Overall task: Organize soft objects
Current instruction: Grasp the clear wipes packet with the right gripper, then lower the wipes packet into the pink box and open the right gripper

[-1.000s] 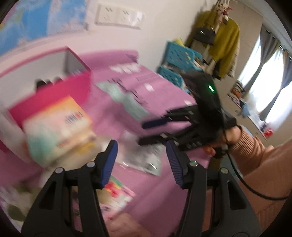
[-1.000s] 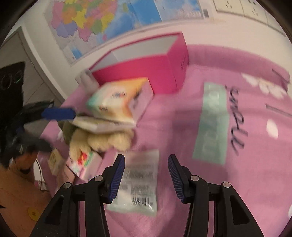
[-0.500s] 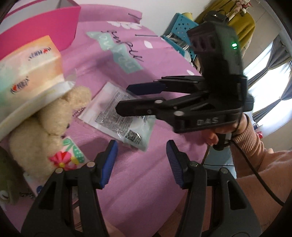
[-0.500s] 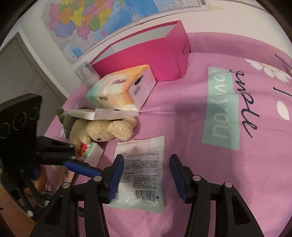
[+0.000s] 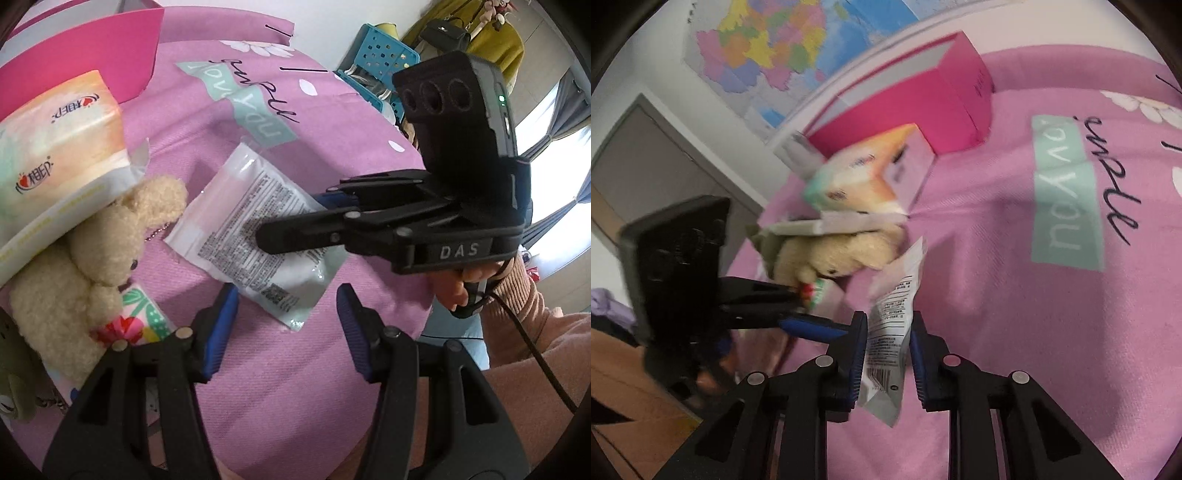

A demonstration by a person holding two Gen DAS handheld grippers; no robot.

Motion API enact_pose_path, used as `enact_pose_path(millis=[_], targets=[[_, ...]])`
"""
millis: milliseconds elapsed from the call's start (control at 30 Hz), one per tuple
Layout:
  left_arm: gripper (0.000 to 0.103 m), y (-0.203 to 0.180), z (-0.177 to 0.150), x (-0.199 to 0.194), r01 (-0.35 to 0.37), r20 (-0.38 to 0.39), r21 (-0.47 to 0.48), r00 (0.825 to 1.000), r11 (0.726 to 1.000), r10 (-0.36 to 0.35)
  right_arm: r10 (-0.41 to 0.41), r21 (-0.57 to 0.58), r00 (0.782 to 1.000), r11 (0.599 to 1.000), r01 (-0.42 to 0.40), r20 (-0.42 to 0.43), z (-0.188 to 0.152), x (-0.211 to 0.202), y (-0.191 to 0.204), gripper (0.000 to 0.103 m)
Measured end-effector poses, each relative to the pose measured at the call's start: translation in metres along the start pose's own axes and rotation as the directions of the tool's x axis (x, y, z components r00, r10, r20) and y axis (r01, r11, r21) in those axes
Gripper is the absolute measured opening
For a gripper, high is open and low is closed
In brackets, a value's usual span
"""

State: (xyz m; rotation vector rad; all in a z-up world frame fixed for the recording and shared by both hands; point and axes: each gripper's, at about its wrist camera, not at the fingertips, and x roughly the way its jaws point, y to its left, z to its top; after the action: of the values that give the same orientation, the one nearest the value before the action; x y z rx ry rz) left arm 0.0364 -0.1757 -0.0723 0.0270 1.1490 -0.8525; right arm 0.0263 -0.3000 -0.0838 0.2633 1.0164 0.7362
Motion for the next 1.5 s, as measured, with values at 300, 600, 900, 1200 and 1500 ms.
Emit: enact_pose_path(millis=[300,600,900,1200,1500], targets=[[0.057,0.001,0.007,-0.027,0.022,0.080,0.006,0.997,1.000,-0.022,0.011,0.018,0.993,1.000,-0.013,0.117,0.007,-0.026,0.003,0.011],[0.057,0.019,0.028,-0.065,0.072,0.177,-0.007,0.982,0.997,-0.069,0.067,-0.021,0.966,0.998,-0.064,0.251,0.038,-0.057,0.026,0.011],[0.057,0.036,0.064,-0.104,0.065,0.307,0.011,0.949,0.998,-0.066,0.129,-0.095,0.934,0.990,-0.103,0.332,0.085,-0.058,0.052,0.011],[0.057,0.069,0.108,-0.130,0.052,0.376,-0.044,0.926,0.998,-0.032,0.151,-0.131,0.912,0.986,-0.108,0.381,0.151,-0.049,0.054,0.011],[0.050,0.102,0.141,-0.132,0.007,0.373,-0.130,0.927,0.992,0.042,0.158,-0.073,0.904,0.987,-0.141,0.397,0.194,-0.028,0.034,0.012]])
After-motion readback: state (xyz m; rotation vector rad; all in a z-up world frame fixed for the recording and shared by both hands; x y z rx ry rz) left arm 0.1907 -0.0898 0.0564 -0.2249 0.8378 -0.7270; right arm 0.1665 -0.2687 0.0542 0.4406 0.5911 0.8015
